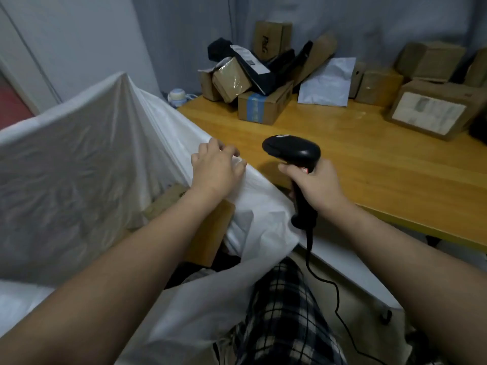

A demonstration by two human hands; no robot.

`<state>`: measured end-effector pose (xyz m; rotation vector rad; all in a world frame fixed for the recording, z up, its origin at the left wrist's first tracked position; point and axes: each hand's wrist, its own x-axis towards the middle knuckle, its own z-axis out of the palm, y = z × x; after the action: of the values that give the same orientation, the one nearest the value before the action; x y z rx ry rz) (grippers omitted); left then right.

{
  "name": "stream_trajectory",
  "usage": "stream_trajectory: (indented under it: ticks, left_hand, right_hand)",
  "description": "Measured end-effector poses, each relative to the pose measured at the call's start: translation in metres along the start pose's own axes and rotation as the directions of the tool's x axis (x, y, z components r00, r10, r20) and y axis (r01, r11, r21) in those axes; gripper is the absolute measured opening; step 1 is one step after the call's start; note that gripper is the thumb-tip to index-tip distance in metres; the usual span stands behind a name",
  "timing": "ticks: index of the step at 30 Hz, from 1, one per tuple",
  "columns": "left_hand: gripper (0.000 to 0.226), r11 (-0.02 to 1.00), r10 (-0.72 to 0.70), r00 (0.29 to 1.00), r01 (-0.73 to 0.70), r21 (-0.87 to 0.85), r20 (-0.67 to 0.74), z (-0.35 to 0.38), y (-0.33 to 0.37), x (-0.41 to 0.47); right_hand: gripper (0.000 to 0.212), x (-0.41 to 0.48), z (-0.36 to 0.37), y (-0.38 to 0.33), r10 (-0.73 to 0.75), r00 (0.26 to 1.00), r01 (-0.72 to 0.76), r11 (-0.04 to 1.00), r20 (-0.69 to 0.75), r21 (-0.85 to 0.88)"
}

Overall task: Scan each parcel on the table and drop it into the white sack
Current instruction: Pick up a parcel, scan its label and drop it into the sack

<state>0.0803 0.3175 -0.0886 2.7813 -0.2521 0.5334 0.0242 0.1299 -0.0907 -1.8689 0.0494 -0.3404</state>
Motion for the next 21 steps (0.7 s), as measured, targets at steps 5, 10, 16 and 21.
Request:
stream_trajectory:
  ticks: [5, 10, 16, 21]
  left_hand:
    - [0.047, 0.991, 0.054, 0.998, -0.052, -0.125, 0.02, 0.004, 0.023, 0.046]
    - [0.076, 0.989, 0.011, 0.997, 0.002, -0.15, 0.08, 0.026, 0.032, 0.115]
    - [0.09, 0.992, -0.098, 0.994, 0.094, -0.082, -0.048, 0.039, 0.026, 0.216]
    - [0.078, 0.894, -0.311, 0.945, 0.256, -0.367, -0.099, 0.013, -0.016, 0.302]
  right_hand:
    - [0.024, 0.038, -0.032, -0.008, 0.191, 0.98, -0.17, 0.95, -0.058, 0.26]
    - [0.034, 0.096, -0.064, -0.01, 0.329, 0.944, -0.284, 0.855, -0.029, 0.435]
    - [0.027, 0.174, -0.069, -0.017, 0.374, 0.924, -0.352, 0.755, 0.077, 0.553]
    - [0.025, 0.255, -0.038, -0.049, 0.335, 0.924, -0.378, 0.72, 0.185, 0.582]
